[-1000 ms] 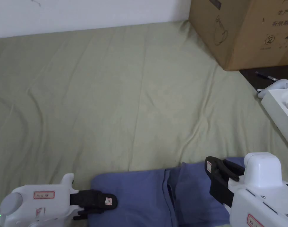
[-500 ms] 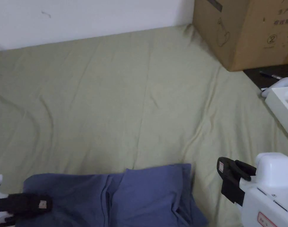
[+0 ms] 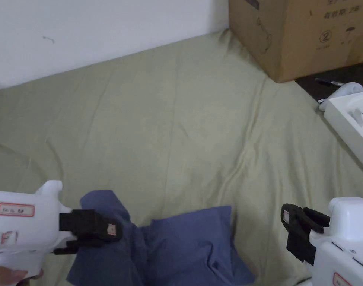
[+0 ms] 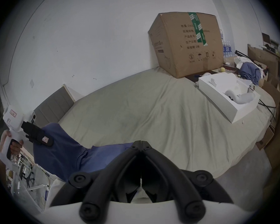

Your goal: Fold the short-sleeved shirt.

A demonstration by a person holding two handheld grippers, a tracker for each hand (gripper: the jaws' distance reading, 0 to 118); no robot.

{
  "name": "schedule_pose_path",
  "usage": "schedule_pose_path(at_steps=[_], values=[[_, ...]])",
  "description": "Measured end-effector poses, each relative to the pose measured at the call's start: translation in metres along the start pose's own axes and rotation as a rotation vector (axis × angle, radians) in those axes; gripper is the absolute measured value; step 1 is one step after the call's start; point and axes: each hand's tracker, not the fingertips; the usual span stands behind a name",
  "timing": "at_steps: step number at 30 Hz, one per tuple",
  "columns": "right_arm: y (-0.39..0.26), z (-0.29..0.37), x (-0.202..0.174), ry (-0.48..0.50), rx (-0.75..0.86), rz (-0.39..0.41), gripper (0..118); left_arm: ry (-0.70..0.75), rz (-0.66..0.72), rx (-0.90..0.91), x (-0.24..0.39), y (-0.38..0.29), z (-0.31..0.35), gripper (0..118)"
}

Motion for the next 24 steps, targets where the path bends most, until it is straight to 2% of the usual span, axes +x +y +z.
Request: schedule_pose_path(at_steps=[3, 5, 7, 10, 11, 13, 15, 16, 19, 24], values=[[-0.002, 0.003, 0.011, -0.006, 0.003, -0.041, 0, -0.008, -0.094, -0.057, 0.024, 0.009, -0.037, 7], [-0.001, 0.006, 0.018, 0.003, 0.003, -0.066, 0, 0.002, -0.067, -0.073, 0.039, 0.013, -0.065, 7], [-0.002, 0.009, 0.022, -0.007, 0.005, -0.071, 0, -0.013, -0.106, -0.110, 0.048, 0.016, -0.097, 7], [-0.002, 0.013, 0.028, -0.022, 0.005, -0.067, 0, 0.041, -0.125, -0.174, 0.060, 0.015, -0.144, 10], [-0.003, 0.015, 0.029, -0.026, 0.004, -0.065, 0, 0.048, -0.121, -0.187, 0.060, 0.012, -0.156, 17], [-0.003, 0.018, 0.032, -0.038, 0.002, -0.062, 0, 0.011, -0.105, -0.210, 0.049, 0.013, -0.170, 59], [-0.004, 0.020, 0.034, -0.050, -0.001, -0.061, 0, -0.095, -0.070, -0.234, 0.046, 0.010, -0.168, 100], [-0.005, 0.020, 0.036, -0.054, -0.002, -0.063, 0, -0.111, -0.070, -0.233, 0.045, 0.009, -0.162, 104], [-0.005, 0.020, 0.038, -0.063, -0.005, -0.072, 0, -0.077, -0.101, -0.116, 0.045, 0.014, -0.122, 104], [-0.004, 0.011, 0.033, -0.051, -0.015, -0.071, 0, -0.003, -0.037, 0.004, 0.017, 0.015, -0.076, 104]])
